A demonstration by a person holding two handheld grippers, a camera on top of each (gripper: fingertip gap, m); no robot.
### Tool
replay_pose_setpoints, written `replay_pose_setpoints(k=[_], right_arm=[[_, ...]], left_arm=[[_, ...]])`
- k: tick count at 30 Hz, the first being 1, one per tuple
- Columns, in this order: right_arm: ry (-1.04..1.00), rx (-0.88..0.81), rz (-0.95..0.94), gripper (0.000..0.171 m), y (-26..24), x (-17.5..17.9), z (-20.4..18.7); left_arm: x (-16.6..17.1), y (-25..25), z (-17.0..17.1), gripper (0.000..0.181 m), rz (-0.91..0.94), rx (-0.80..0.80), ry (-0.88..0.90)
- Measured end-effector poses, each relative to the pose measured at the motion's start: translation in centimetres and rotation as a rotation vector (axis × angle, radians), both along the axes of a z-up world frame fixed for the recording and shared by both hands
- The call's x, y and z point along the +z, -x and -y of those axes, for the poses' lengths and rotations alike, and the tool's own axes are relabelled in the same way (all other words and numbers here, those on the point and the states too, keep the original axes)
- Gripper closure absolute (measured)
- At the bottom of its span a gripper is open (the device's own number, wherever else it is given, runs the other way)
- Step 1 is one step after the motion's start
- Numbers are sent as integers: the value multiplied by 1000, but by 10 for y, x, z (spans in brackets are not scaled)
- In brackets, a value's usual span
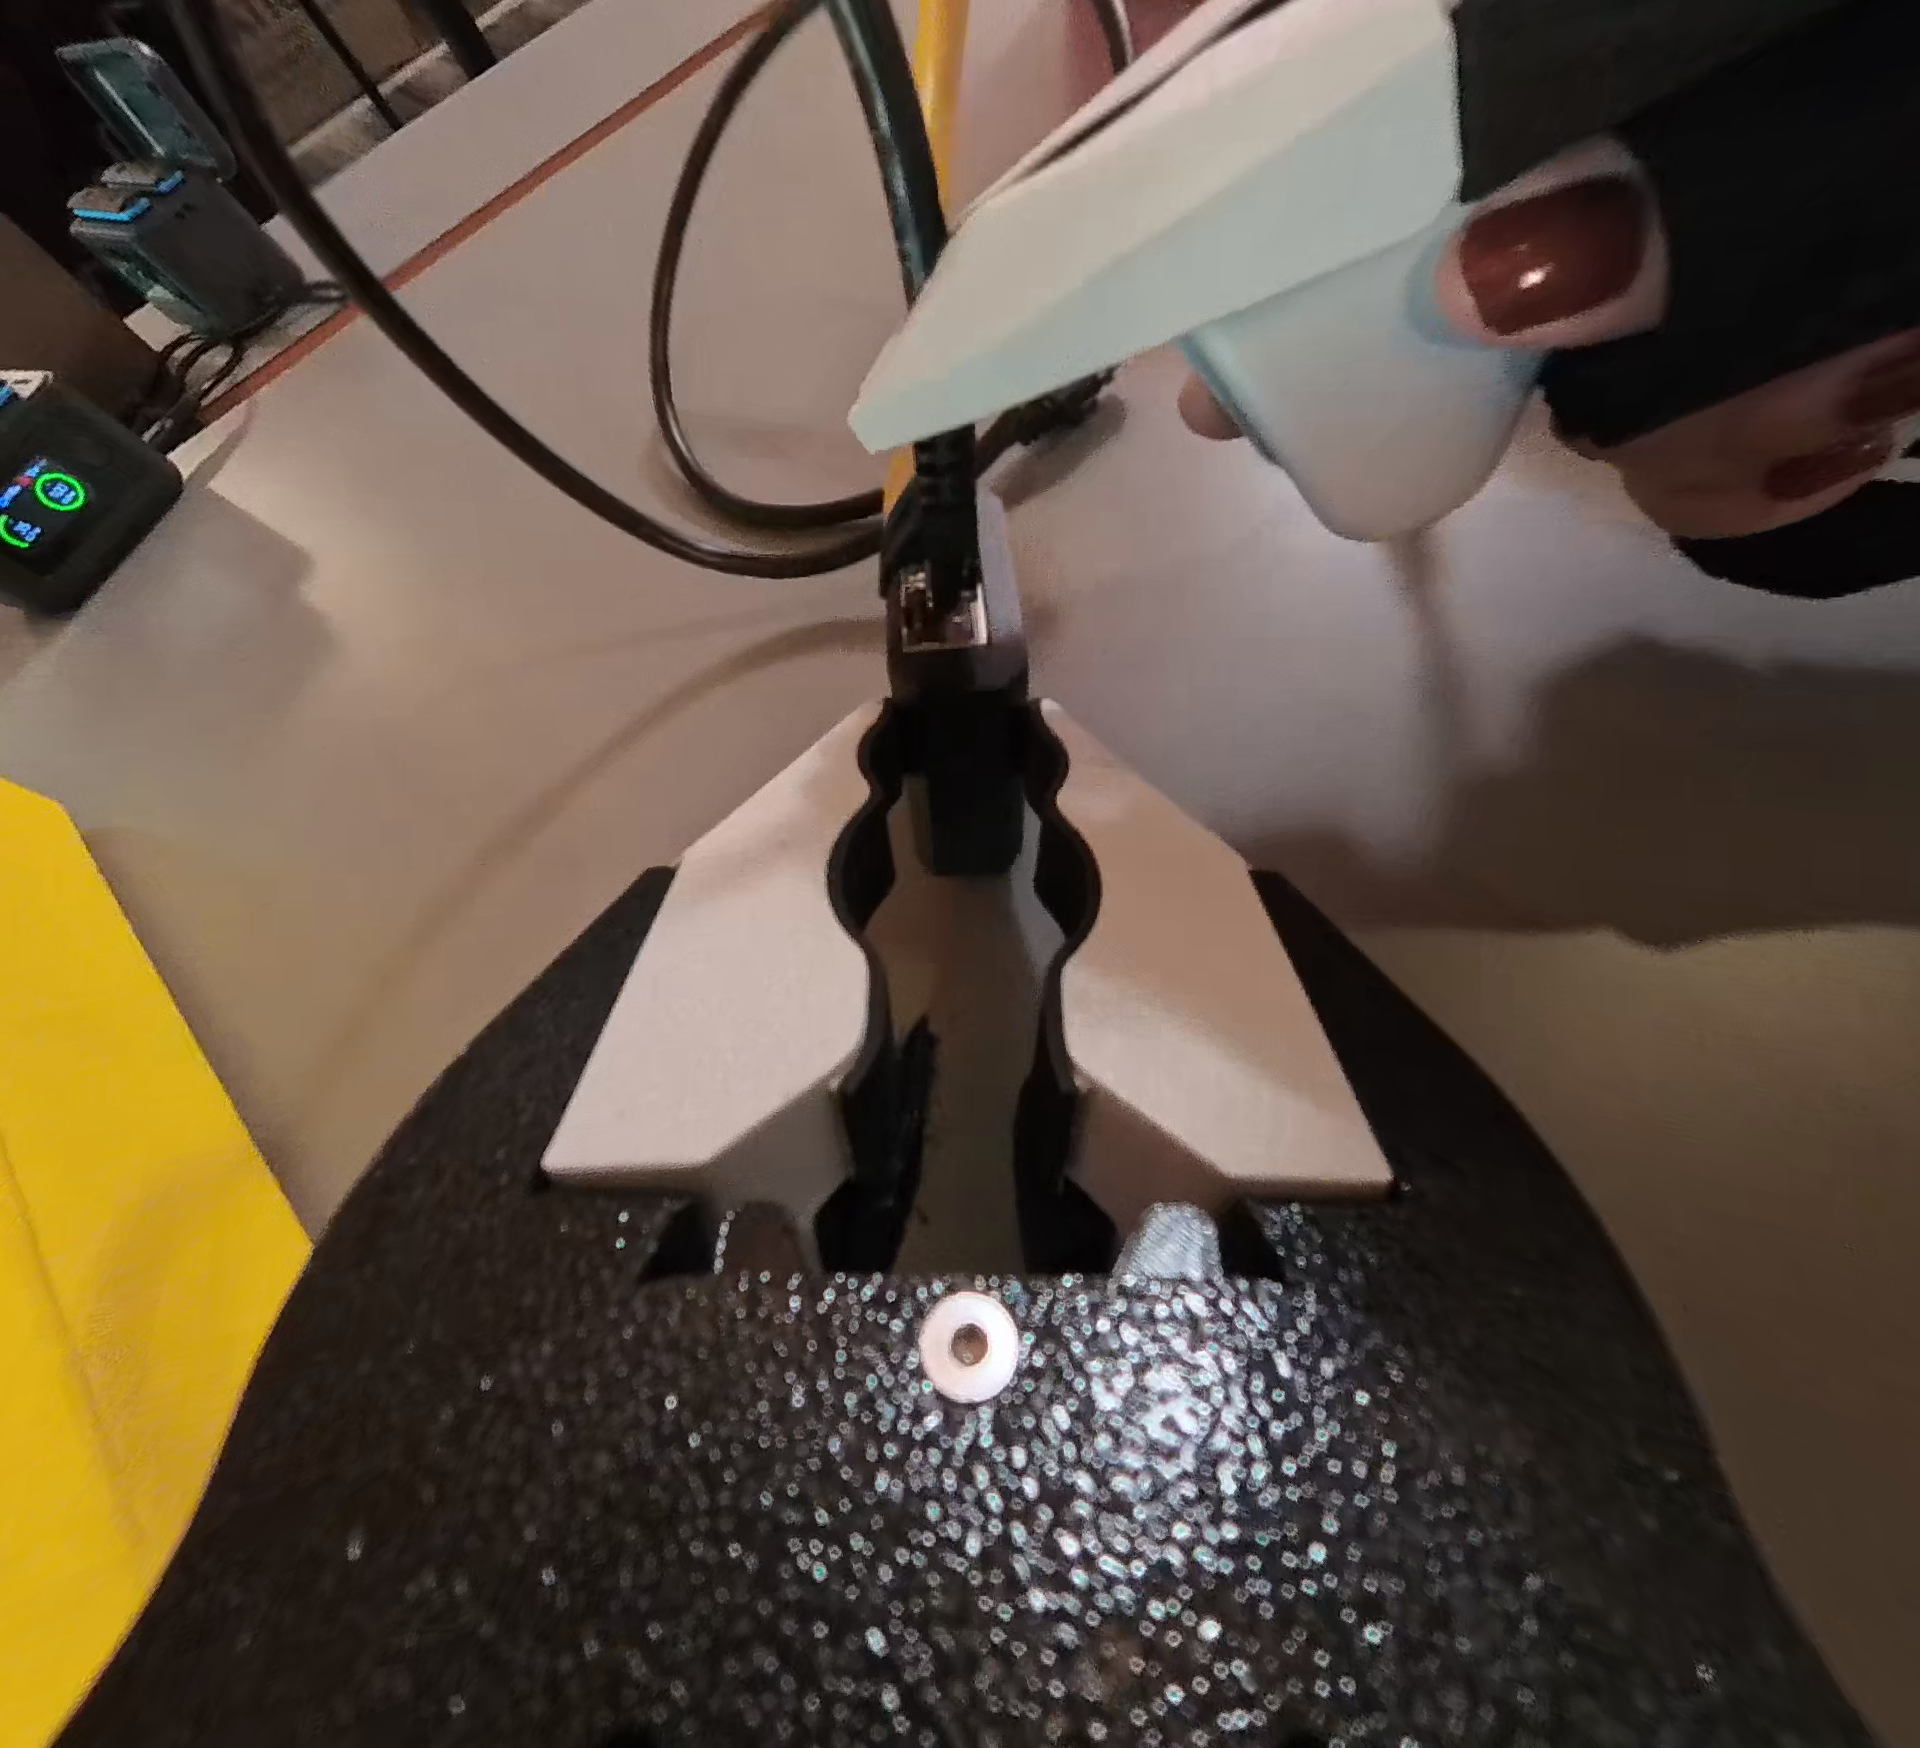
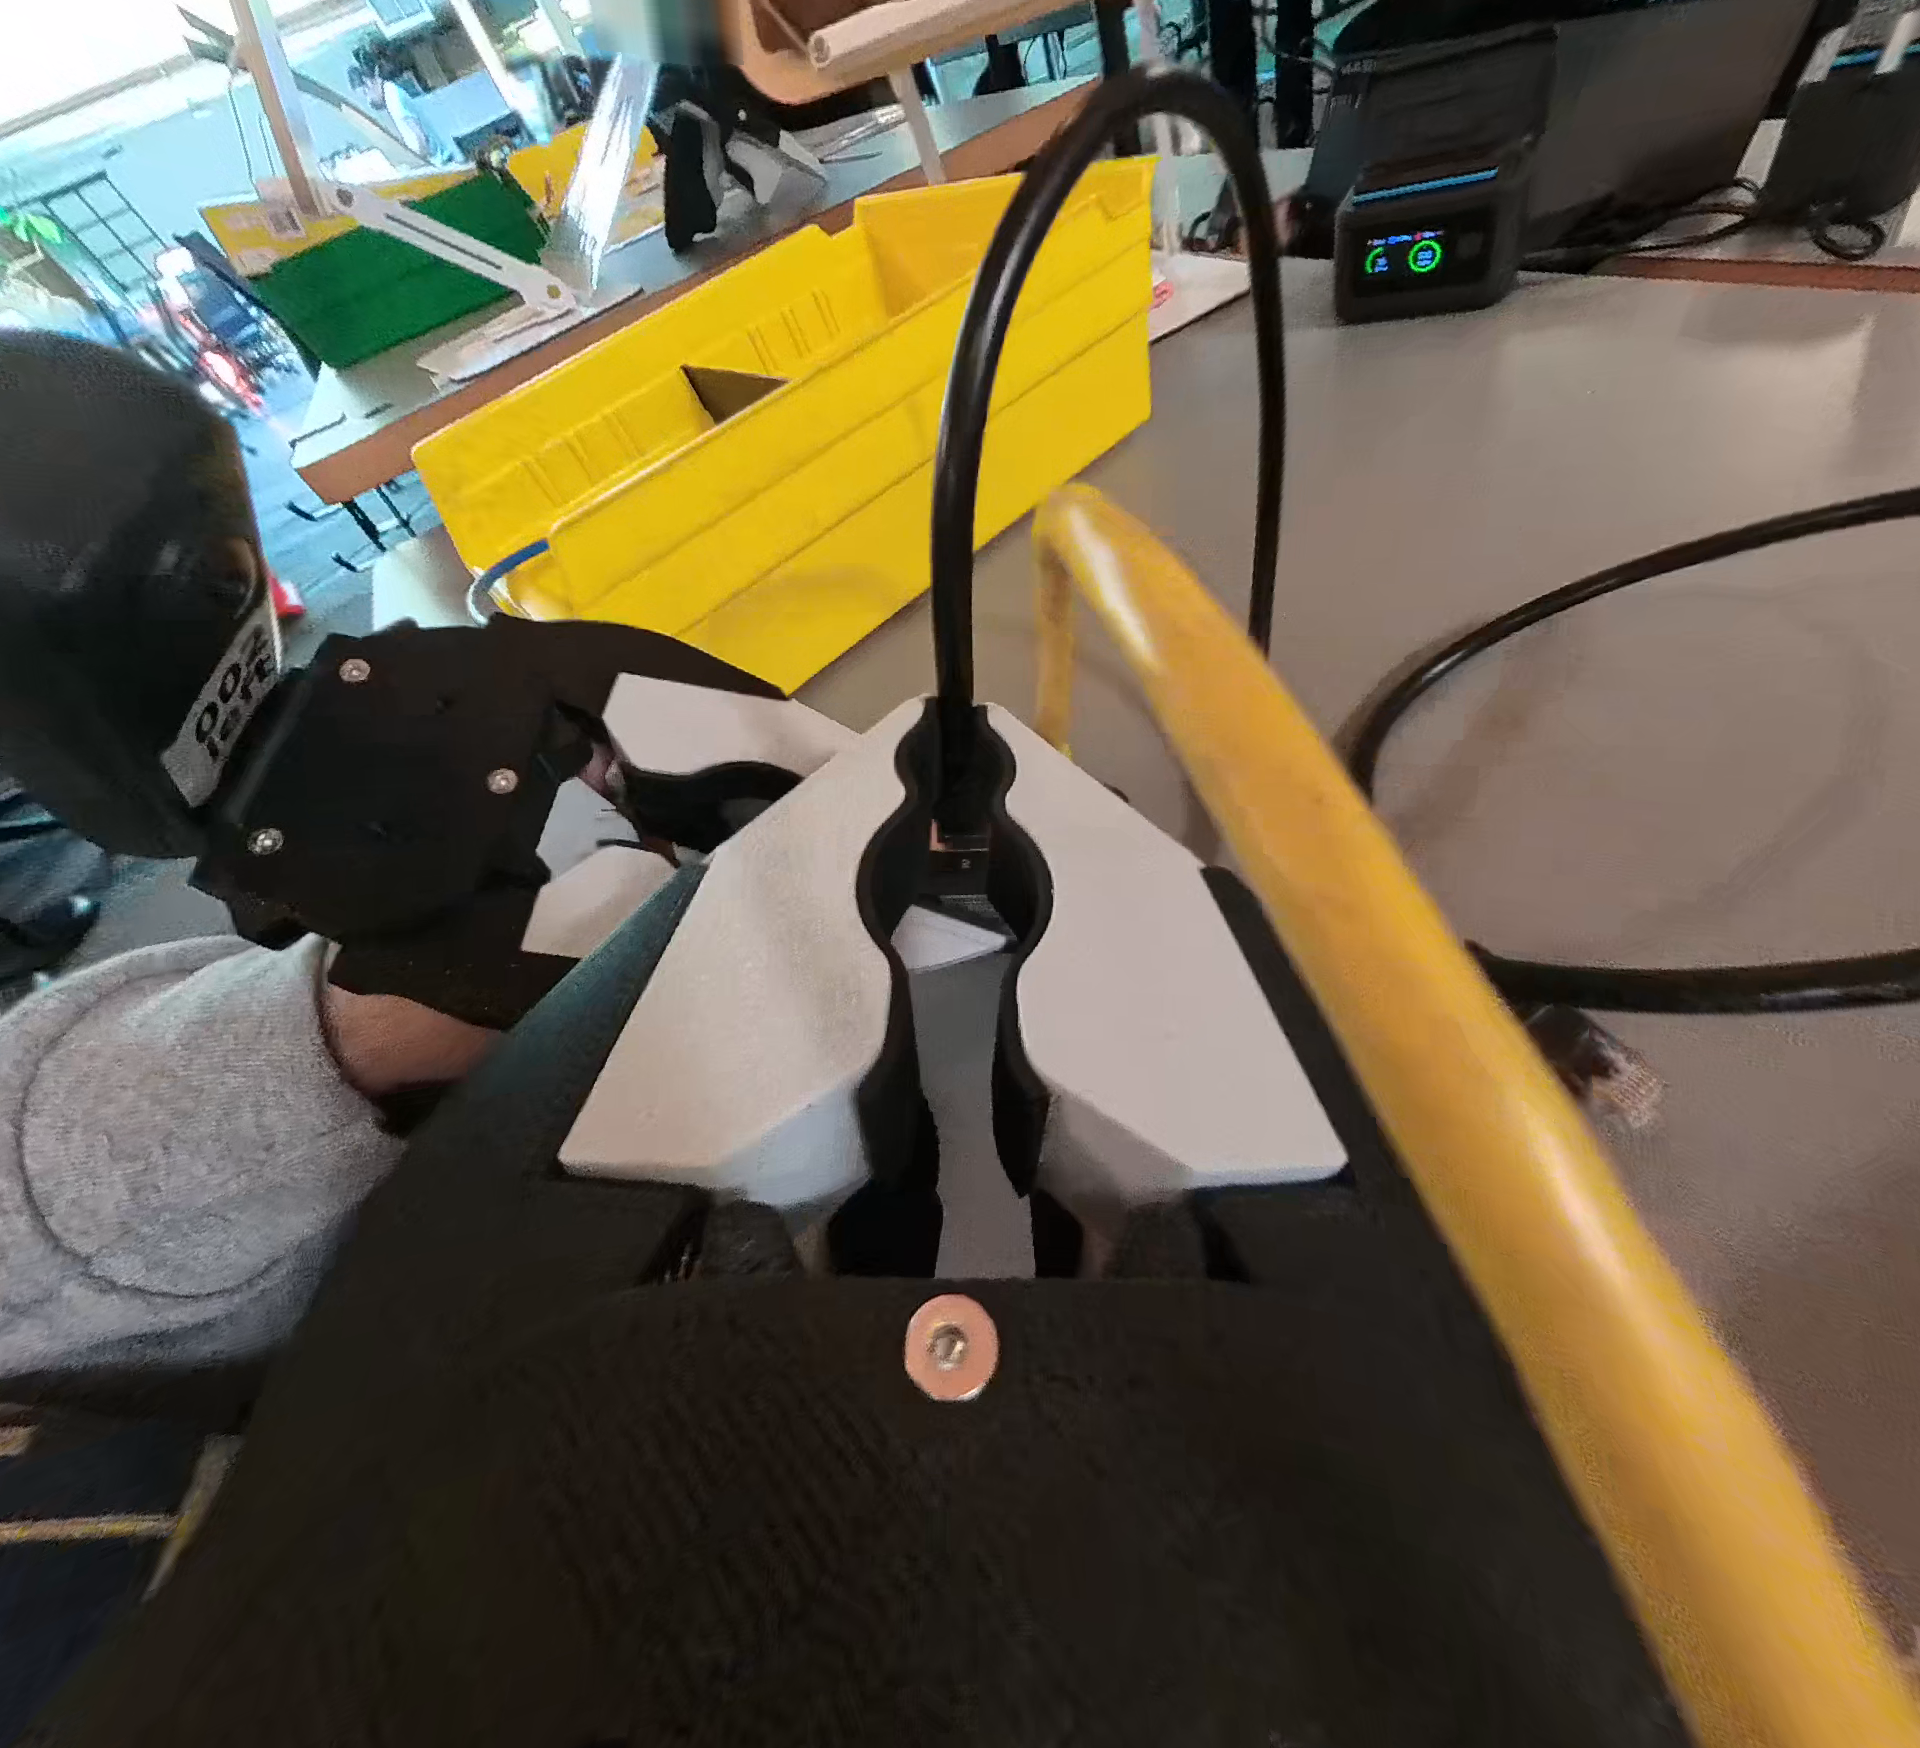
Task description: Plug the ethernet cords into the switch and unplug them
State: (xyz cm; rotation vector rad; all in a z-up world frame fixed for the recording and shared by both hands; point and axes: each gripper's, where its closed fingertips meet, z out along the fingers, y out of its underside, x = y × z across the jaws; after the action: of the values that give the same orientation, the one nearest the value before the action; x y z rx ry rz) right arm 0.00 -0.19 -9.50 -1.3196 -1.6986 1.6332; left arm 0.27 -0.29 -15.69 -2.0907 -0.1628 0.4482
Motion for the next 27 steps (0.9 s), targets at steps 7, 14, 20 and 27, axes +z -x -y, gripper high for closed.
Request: replay_pose_setpoints(k=[7, 14, 20, 27], right_arm=[[-167, 5, -6, 167, 0, -5, 12], [-213, 14, -5, 167, 4, -6, 16], [-229, -7, -242, 133, -30, 24, 12], [-340, 257, -205, 134, -108, 26, 34]], left_arm=[[-6, 3, 4, 161, 20, 24, 33], [-6, 4, 4, 160, 35, 28, 31], [10, 3, -3, 160, -120, 2, -22], [46, 12, 0, 160, -443, 42, 19]])
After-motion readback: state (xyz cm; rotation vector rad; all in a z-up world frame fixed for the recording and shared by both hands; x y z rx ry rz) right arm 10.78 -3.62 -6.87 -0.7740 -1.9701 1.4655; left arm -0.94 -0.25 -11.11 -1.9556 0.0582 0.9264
